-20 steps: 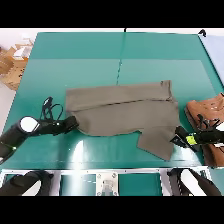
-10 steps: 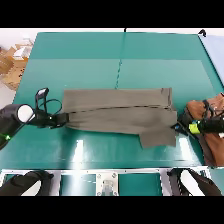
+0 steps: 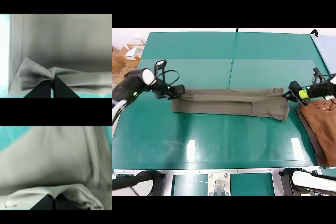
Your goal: Fold the shirts.
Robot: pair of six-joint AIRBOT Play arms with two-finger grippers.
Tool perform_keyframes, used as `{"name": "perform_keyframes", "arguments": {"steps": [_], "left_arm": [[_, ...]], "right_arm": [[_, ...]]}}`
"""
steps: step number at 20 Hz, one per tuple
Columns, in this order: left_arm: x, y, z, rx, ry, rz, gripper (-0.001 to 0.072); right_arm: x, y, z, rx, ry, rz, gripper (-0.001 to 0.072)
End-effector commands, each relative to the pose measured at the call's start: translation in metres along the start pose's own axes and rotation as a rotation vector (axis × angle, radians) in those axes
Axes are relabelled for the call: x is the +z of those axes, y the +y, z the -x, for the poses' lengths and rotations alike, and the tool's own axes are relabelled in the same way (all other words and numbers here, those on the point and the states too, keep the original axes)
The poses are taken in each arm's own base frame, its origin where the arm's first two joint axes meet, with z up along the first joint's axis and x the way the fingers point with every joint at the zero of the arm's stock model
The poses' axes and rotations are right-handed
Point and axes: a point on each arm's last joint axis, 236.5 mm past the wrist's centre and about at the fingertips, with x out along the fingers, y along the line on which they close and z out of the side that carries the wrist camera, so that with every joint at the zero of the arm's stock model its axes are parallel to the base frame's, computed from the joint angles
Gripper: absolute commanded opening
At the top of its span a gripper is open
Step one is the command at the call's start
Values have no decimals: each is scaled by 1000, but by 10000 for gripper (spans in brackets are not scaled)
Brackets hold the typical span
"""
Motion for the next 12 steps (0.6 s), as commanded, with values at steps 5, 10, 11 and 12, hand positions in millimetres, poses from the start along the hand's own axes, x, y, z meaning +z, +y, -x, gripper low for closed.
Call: {"name": "perform_keyframes", "arguments": {"steps": [5, 10, 11, 12], "left_arm": [[77, -9, -54, -87, -142, 37, 693], [104, 34, -6, -68, -115, 102, 693], [102, 41, 0, -65, -90, 115, 692], [100, 45, 5, -65, -69, 122, 692]], "right_arm": [[78, 8, -52, 66, -29, 91, 363], [83, -42, -1, 66, 43, 173, 679], [77, -56, -1, 73, 79, 173, 702], [70, -65, -3, 82, 117, 182, 702]]}}
